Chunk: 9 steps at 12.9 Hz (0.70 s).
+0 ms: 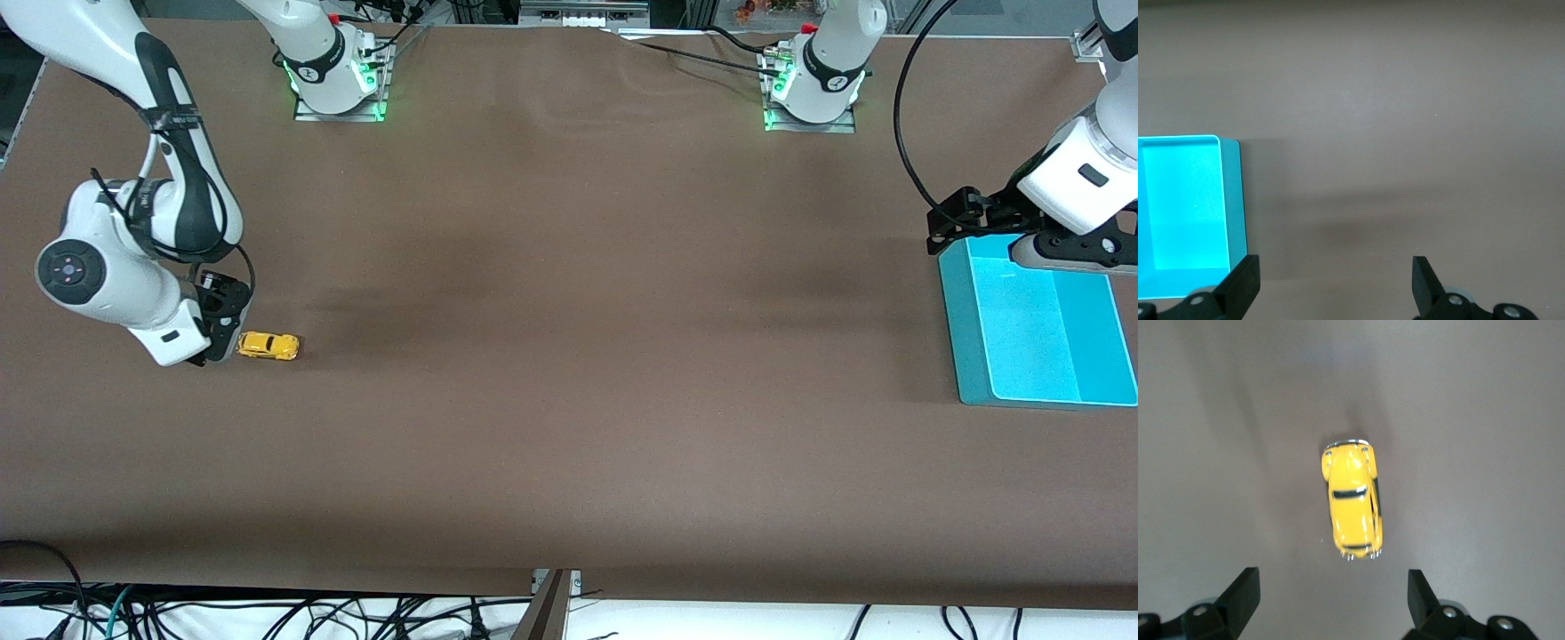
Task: Wind and store yellow beetle car
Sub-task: 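Move the right gripper down over the yellow beetle car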
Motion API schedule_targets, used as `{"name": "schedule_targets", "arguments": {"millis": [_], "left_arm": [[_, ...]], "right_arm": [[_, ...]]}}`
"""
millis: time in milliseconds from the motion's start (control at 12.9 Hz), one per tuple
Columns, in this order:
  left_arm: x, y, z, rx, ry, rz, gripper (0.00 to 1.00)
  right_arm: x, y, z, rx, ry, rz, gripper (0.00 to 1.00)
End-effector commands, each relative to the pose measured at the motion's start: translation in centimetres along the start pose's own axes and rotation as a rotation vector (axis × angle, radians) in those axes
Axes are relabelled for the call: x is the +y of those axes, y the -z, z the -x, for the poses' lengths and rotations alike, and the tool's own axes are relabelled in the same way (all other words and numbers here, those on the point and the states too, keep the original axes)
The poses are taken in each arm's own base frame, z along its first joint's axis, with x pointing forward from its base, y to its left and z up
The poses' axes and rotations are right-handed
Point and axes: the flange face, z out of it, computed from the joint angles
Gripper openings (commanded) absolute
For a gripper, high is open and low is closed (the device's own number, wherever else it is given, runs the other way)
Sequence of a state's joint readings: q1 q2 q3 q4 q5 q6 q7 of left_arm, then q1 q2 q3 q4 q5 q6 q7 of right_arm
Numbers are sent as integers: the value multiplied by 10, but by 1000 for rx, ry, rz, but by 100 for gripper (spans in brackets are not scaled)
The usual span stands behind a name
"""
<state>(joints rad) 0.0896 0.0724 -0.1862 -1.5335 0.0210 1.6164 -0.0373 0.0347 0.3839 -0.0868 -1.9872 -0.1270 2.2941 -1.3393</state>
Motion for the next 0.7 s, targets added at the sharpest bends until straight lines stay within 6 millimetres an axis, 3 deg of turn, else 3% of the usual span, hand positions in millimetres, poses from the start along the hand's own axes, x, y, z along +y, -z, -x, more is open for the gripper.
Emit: {"name": "schedule_targets", "arguments": {"millis": [0, 619], "left_arm": [[0, 7, 2, 4, 5, 11, 100], [3, 7, 2, 4, -1, 11, 100]], "right_arm": [[-23, -21, -3, 23, 88, 61, 98], [-18, -56, -6, 34, 158, 126, 97]]}}
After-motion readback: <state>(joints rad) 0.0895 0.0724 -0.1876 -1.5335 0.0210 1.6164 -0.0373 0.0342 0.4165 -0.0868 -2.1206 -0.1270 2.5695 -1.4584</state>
